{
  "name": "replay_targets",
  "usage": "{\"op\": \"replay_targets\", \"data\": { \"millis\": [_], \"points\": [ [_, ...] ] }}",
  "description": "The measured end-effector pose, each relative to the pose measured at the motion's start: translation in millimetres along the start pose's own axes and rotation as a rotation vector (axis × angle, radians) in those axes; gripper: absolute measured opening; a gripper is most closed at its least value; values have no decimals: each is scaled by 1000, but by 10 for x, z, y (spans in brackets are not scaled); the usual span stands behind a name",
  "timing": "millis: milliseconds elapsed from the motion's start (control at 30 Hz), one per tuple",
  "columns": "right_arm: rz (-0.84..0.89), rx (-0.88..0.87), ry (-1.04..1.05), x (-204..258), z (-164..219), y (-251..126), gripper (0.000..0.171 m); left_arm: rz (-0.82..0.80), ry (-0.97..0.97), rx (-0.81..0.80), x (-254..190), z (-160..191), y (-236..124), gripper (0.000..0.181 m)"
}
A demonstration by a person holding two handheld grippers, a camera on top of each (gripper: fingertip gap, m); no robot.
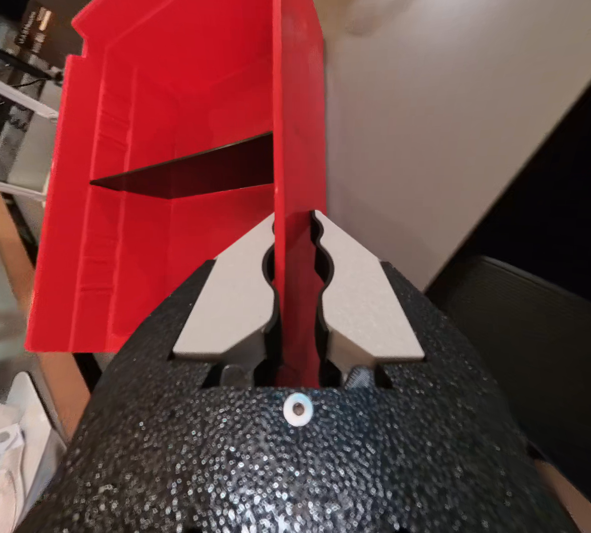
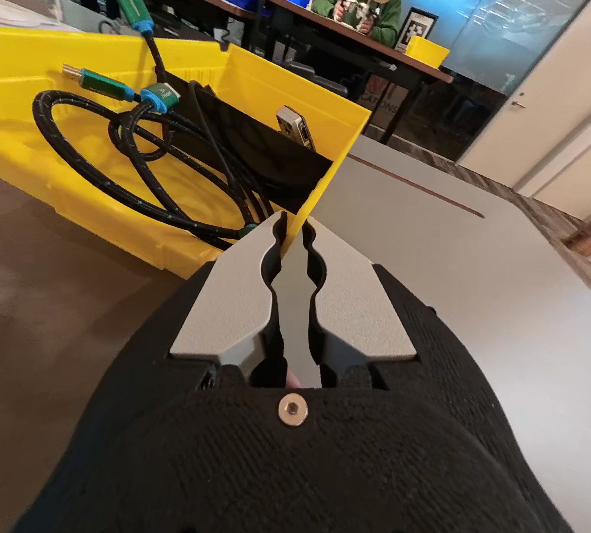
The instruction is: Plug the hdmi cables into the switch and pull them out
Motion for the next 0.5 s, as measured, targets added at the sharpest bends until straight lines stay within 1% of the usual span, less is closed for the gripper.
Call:
{"op": "replay_targets", "data": {
  "millis": [33, 167, 233, 300, 367, 400, 500],
  "points": [
    [-12, -7, -2, 63, -48, 42, 8, 25, 10, 4, -66, 18, -67, 13],
    [-42, -49, -2, 294, -220, 187, 8, 106, 80, 7, -337, 55, -327, 12],
    [-31, -78, -18, 347, -287, 198, 13, 140, 118, 1, -476, 46, -451, 12],
    [-10, -131, -41, 334, -346, 115, 27, 187, 129, -5, -629, 14, -567, 12],
    [31, -175, -65, 230, -364, -28, 31, 234, 136, -13, -790, -37, -652, 12],
    [46, -194, -74, 163, -352, -111, 36, 256, 146, -15, -874, -63, -677, 12],
    [110, -212, -70, -119, -237, -389, 32, 297, 190, -24, -1112, -158, -695, 12]
  ]
}}
Point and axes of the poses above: each gripper's, where its closed fingertips meet, y out along the fingers, z out of its underside, x = y × z across the jaws, the point moved 4 cm from there along -y, back along the fingers, and after that the axes turned 13 degrees about -y, right-handed, at the moved point
